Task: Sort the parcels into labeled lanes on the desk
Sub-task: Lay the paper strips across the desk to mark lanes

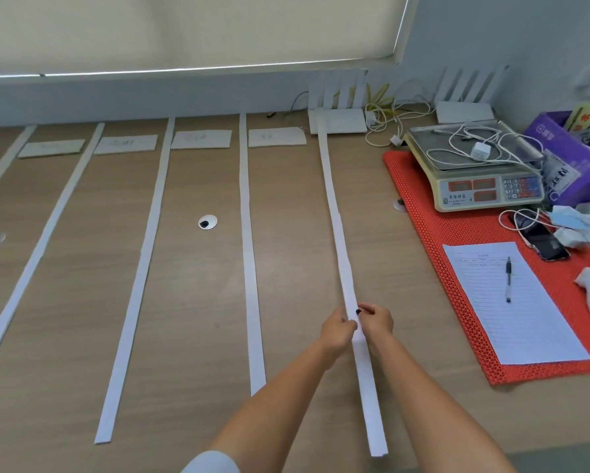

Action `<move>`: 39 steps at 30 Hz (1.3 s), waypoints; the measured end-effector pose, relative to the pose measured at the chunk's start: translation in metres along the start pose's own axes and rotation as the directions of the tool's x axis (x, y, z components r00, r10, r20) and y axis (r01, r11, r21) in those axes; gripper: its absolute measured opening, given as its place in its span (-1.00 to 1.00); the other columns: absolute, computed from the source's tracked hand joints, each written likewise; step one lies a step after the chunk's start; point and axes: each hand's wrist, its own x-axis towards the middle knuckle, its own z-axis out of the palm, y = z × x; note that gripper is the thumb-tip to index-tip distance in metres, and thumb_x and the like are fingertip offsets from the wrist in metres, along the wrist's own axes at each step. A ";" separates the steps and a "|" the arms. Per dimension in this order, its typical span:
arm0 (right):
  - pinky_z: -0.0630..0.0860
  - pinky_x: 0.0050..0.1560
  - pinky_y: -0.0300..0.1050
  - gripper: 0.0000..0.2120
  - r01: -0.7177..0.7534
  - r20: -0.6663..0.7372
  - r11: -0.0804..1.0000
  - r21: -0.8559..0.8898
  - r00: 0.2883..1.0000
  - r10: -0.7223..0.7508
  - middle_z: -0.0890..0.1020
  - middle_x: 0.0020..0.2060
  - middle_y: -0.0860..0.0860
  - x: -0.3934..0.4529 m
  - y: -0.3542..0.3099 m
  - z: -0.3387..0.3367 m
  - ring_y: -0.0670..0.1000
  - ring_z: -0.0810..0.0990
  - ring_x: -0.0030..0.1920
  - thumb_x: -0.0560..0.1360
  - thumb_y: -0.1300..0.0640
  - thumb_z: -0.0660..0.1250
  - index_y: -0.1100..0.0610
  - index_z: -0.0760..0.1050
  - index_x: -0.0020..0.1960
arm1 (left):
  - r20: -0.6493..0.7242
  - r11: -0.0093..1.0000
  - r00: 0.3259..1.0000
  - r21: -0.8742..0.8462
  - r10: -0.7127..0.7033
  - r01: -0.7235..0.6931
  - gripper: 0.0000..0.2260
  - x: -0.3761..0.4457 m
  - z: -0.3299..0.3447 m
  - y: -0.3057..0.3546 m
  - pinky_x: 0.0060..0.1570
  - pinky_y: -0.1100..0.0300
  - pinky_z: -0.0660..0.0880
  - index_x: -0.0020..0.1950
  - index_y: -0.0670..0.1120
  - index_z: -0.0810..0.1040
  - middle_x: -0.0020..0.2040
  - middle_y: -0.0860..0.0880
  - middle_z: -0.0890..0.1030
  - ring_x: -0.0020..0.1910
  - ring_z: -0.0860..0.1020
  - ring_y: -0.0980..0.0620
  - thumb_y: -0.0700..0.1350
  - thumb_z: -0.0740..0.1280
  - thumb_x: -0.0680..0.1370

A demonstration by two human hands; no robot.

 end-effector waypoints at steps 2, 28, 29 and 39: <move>0.50 0.15 -0.07 -0.70 0.014 -0.023 1.000 -0.027 1.000 -0.015 0.61 0.13 0.18 0.003 -0.003 -0.001 0.16 0.58 0.13 0.50 0.39 0.19 0.28 0.56 0.18 | -0.009 0.999 1.000 0.022 -0.028 0.028 -0.51 0.002 -0.003 -0.001 0.08 0.25 0.44 0.49 -0.10 0.19 0.29 -0.07 0.43 0.20 0.47 -0.02 -0.20 0.13 0.55; 0.41 0.20 0.01 -0.66 0.312 0.336 0.396 -0.864 0.942 -0.008 0.40 0.24 0.10 -0.036 -0.003 0.030 0.15 0.42 0.28 0.49 0.19 0.09 0.12 0.31 0.27 | 0.016 0.387 0.998 0.922 -0.057 0.007 -0.36 -0.025 -0.121 -0.085 0.46 -0.04 0.08 0.54 -0.08 -0.19 0.54 -0.20 -0.22 0.52 -0.23 -0.16 -0.05 0.13 0.59; 0.41 0.20 0.01 -0.66 0.294 0.322 0.402 -0.867 0.947 0.002 0.41 0.23 0.10 -0.037 -0.004 0.029 0.15 0.43 0.27 0.49 0.19 0.09 0.12 0.30 0.27 | 0.015 0.392 0.998 0.920 -0.057 0.009 -0.36 -0.025 -0.122 -0.084 0.46 -0.04 0.09 0.54 -0.08 -0.19 0.54 -0.19 -0.21 0.52 -0.22 -0.17 -0.05 0.13 0.60; 0.42 0.24 -0.05 -0.42 0.348 0.369 0.520 -0.780 0.927 -0.067 0.37 0.36 0.16 -0.053 -0.075 0.054 0.17 0.42 0.31 0.51 0.16 0.17 0.15 0.10 0.50 | -0.018 0.368 0.991 0.929 0.130 -0.031 -0.45 -0.033 -0.177 -0.038 0.37 -0.05 0.27 0.52 -0.13 0.03 0.48 -0.14 0.18 0.47 0.14 -0.16 -0.07 0.14 0.58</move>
